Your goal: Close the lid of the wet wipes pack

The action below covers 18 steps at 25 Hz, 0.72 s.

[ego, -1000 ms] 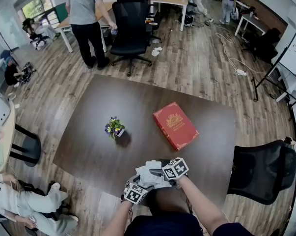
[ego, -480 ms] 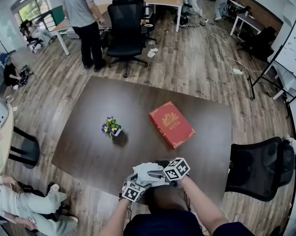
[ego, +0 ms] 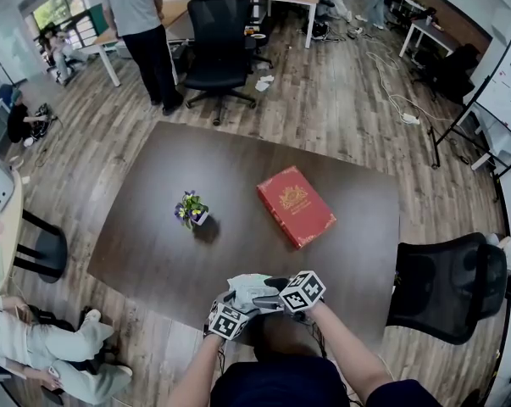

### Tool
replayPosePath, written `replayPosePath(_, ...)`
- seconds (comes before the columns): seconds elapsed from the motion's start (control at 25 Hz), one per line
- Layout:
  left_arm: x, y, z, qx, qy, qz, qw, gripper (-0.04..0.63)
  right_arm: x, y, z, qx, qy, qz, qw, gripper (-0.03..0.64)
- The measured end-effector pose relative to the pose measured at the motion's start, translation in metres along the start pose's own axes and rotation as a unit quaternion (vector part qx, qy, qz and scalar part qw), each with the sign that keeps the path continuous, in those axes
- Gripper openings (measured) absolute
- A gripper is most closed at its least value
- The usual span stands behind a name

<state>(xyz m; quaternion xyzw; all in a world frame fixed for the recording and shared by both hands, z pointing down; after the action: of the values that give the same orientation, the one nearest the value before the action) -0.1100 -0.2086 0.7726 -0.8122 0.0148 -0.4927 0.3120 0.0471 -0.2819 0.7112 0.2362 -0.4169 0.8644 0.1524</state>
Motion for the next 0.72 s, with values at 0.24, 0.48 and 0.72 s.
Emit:
replayPosePath(0.24,-0.004,0.003,0.002,-0.004,-0.001,-0.001,1.0,0.41,0.003,0.0,-0.006,-0.016,-0.006,-0.001,1.0,0.294)
replayPosePath(0.48,-0.002,0.001,0.001,-0.001,-0.001,0.004,1.0,0.41,0.009,-0.007,-0.012,-0.019,-0.019,-0.029,0.999,0.216)
replayPosePath(0.72,-0.003,0.002,0.0,0.0,0.0,0.002,1.0,0.41,0.018,-0.016,-0.013,-0.006,-0.05,-0.059,0.997,0.198)
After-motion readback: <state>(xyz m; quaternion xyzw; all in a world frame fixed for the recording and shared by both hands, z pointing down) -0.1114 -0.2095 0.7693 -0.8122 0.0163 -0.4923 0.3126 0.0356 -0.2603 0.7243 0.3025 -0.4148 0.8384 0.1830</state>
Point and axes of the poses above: the fingertips, and each gripper's own axes: x forward along the fingers, z to its right, y out of its top, the point moved 10 cm from there along -x, backward along the fingers, and after that the axes turned 8 degrees about -x, right-handed, at the moved point
